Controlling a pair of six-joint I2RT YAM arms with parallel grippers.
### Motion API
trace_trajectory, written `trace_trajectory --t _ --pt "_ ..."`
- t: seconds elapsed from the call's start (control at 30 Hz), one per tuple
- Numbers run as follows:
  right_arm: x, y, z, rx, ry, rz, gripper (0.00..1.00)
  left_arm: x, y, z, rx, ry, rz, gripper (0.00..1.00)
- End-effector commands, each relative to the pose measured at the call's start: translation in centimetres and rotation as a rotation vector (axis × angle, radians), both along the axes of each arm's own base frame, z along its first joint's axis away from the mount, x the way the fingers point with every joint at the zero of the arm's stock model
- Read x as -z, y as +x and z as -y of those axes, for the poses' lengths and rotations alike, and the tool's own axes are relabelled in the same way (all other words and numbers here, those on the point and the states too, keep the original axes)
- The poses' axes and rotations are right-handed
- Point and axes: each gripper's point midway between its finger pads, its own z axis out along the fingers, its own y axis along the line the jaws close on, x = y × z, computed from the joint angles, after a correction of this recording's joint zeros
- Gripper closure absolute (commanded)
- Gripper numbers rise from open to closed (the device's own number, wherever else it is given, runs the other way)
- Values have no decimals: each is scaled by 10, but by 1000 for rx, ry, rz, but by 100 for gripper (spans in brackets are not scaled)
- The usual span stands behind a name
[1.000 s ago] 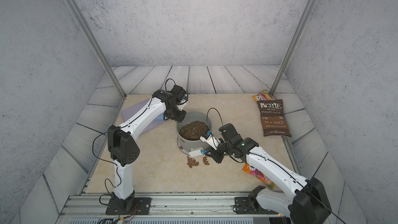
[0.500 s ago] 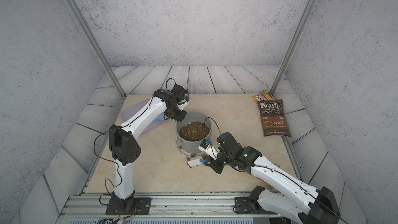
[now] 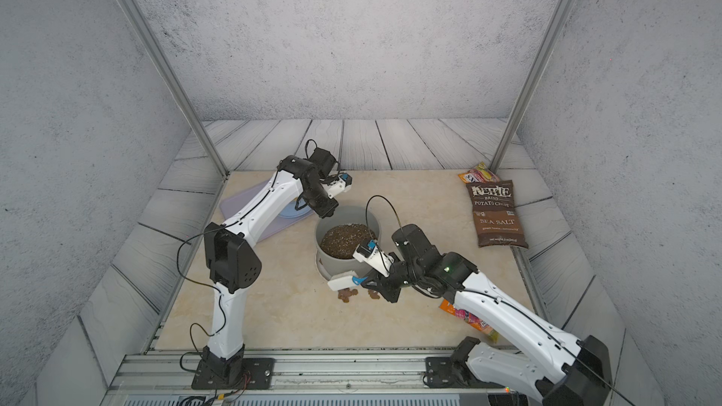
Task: Scrub the dried mud off the ceramic pot
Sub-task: Brush off the soil from the pot, then place the brush at the center of the board.
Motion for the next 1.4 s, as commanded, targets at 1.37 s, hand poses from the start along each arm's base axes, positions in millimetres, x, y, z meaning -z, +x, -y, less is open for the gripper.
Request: trace_trajectory --t 1.37 --pt "-77 92 106 772 402 222 100 21 18 57 466 -2 132 77"
